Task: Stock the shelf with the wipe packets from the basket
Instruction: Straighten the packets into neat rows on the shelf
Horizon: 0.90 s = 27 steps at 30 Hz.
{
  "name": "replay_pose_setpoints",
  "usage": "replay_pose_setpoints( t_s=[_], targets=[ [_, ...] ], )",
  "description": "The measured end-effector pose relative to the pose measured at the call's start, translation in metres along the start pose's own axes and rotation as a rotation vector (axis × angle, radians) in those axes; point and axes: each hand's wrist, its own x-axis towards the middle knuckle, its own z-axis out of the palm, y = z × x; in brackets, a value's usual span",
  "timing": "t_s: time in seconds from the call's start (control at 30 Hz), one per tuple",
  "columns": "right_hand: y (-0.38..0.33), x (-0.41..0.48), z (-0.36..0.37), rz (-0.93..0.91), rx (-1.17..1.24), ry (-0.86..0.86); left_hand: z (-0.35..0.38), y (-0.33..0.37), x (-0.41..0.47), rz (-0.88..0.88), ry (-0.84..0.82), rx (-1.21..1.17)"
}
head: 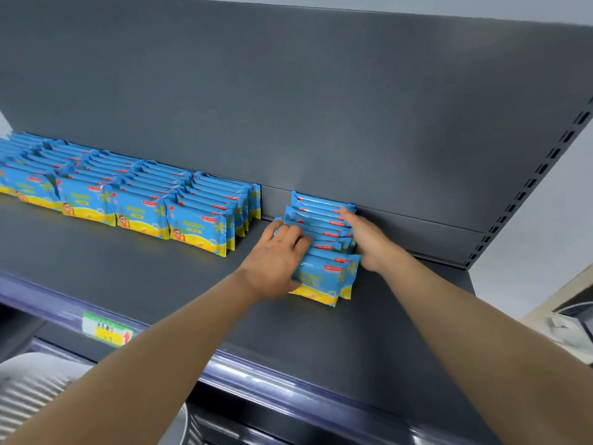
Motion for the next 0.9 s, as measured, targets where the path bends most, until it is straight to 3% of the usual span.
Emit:
replay_pose_setpoints(
  t_s=[0.17,0.5,0.7,0.9],
  targets=[
    [-0.005,0.008,0.014,-0.01,0.081,-0.099,-0.001,-0.023,-0.002,-0.031,-0.022,0.048],
    [-0.01,0.017,0.042,0.006,0.087,-0.103,-0.001,-0.059,-0.01,0.021,-0.073,0.113],
    [-0.011,0.014,0.054,0.036,0.047,-0.043,0.003,-0.063,-0.017,0.04,-0.06,0.129],
    [0.004,0.002,0.054,-0.028,0.006,0.148,0.007,-0.064,-0.015,0.035,-0.023,0.113]
  ],
)
